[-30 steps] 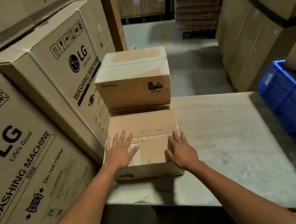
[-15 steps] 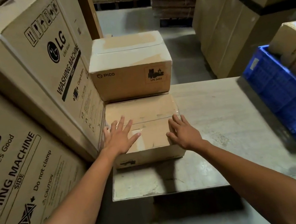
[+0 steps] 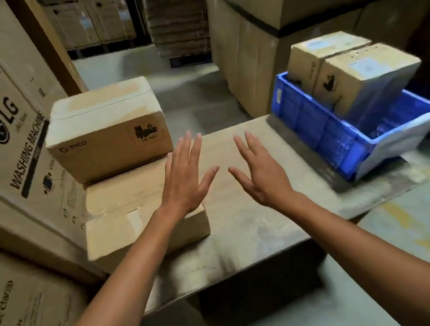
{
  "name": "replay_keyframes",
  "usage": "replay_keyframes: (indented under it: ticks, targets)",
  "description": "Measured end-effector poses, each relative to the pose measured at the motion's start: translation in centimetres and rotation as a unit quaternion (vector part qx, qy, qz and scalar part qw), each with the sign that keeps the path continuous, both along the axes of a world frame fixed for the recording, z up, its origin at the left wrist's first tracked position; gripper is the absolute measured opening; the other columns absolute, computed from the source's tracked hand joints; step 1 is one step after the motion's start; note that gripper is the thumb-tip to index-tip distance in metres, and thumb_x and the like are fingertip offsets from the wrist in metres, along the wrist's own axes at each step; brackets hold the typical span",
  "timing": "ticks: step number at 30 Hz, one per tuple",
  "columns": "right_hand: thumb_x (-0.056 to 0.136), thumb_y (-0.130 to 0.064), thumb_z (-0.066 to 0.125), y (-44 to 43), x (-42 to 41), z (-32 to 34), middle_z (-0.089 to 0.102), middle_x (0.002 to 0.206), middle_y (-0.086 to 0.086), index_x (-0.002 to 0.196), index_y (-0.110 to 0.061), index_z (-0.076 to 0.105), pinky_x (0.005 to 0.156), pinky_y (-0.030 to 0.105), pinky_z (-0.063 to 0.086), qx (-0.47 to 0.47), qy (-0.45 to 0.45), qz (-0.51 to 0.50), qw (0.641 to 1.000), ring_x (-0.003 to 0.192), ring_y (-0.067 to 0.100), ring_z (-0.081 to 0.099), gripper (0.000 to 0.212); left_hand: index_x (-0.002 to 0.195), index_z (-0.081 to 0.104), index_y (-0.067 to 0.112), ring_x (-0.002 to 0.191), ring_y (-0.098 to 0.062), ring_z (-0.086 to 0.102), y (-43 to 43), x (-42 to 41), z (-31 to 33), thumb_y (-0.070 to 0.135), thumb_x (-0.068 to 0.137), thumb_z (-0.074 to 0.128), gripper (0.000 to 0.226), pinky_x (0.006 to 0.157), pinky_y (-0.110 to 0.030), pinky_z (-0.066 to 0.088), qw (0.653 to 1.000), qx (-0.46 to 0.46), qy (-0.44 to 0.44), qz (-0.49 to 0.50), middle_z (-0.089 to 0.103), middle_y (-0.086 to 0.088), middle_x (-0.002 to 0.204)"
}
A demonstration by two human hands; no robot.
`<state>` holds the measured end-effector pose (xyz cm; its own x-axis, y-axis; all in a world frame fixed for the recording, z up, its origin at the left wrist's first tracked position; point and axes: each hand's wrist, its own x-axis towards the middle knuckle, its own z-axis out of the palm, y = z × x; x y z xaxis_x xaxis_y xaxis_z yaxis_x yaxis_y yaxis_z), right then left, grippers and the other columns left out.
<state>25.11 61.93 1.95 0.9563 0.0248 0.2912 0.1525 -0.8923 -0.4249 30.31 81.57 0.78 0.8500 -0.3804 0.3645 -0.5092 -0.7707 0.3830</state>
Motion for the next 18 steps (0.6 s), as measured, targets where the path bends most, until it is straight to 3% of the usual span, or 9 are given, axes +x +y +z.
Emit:
replay_keyframes:
  ticks: [4,11,16,18]
  targets:
    - [0.101,-0.042,0.055,-9.3,-6.1,2.9,0.014,0.169,0.006,0.161,-0.02,0.014,0.12,0.03,0.018,0.033,-0.075,-0.075,0.994,0.155,0.019,0.014,0.077,0.159,0.015,0.02,0.154,-0.025,0.01,-11.1,-3.3,3.7,0.059,0.096,0.042,0.078,0.121,-0.053,0.021,0.993,-0.055,-0.06,-0.087,0.012,-0.008,0.167]
    - [0.094,-0.039,0.056,-25.9,-20.2,5.4,0.028,0.164,0.013,0.158,-0.012,0.026,0.118,0.042,0.034,0.035,-0.137,-0.232,0.962,0.15,0.026,0.03,0.076,0.158,0.02,0.016,0.153,-0.028,0.014,-31.5,-11.8,6.4,0.056,0.095,0.045,0.079,0.119,-0.058,0.024,0.957,-0.099,-0.072,-0.263,0.014,-0.011,0.166]
    - [0.092,-0.038,0.056,-35.4,-30.7,5.3,0.028,0.163,0.014,0.158,-0.01,0.026,0.118,0.039,0.032,0.01,-0.127,-0.351,0.928,0.148,0.028,0.032,0.077,0.156,0.026,0.007,0.15,-0.033,0.022,-44.7,-19.6,6.8,0.055,0.094,0.047,0.081,0.122,-0.049,0.021,0.917,-0.115,-0.082,-0.374,0.021,-0.018,0.163]
    - [0.091,-0.036,0.056,-38.4,-34.3,5.1,0.028,0.163,0.014,0.158,-0.01,0.026,0.118,0.039,0.032,0.002,-0.125,-0.386,0.914,0.149,0.028,0.031,0.078,0.156,0.025,0.008,0.151,-0.033,0.021,-48.8,-22.4,6.5,0.055,0.095,0.047,0.08,0.121,-0.052,0.023,0.9,-0.118,-0.073,-0.414,0.021,-0.018,0.163]
